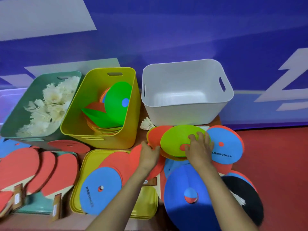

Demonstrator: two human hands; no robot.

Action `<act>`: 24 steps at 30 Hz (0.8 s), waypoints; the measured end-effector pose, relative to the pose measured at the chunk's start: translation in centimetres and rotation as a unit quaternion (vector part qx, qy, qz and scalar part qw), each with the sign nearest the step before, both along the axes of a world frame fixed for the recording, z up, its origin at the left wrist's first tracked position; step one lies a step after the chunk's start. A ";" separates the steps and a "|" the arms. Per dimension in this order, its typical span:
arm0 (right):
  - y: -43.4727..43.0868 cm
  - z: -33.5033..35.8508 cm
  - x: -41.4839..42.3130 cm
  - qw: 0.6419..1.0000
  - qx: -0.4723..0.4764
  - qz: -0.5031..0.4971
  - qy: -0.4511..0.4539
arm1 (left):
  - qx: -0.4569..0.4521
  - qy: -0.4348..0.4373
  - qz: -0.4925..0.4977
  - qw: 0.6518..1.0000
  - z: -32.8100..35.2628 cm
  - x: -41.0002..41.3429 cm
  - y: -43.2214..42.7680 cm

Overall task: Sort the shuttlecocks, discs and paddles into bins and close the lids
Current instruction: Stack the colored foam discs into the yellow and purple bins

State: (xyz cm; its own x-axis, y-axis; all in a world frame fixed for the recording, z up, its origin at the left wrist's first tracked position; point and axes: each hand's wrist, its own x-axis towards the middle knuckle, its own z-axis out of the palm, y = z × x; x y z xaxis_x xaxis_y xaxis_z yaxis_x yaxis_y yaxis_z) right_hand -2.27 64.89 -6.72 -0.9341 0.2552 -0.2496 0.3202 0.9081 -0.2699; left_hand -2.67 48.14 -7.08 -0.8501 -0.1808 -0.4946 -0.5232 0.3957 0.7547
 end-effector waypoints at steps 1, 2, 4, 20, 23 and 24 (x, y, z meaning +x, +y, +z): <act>0.4 -0.3 0.0 1.000 0.003 -0.010 -0.005 | 0.000 0.007 0.006 1.000 0.1 -0.1 0.3; 0.8 -0.6 0.0 1.000 -0.001 -0.023 -0.005 | -0.006 0.015 0.003 1.000 0.2 -0.1 0.5; 1.4 -0.8 0.0 0.997 -0.039 -0.061 -0.005 | -0.042 0.038 -0.026 0.998 0.1 0.0 0.8; 2.2 3.5 0.7 0.936 -0.249 -0.086 0.233 | -0.139 0.147 -0.119 0.972 1.6 0.7 0.3; 2.1 5.3 0.7 0.906 -0.293 -0.070 0.297 | -0.094 0.210 -0.046 0.972 2.4 0.1 0.0; 2.1 5.7 0.5 0.898 -0.305 -0.068 0.311 | -0.086 0.235 -0.023 0.968 2.9 0.0 -0.1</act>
State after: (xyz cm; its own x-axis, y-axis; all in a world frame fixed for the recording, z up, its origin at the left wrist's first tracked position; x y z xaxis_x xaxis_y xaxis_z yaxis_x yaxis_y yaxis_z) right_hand -1.76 67.00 -1.05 -0.9116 0.3712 0.1767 0.0333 0.4950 -0.8683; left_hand -2.65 48.06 -4.21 -0.9830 -0.1828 -0.0165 -0.1164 0.5514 0.8261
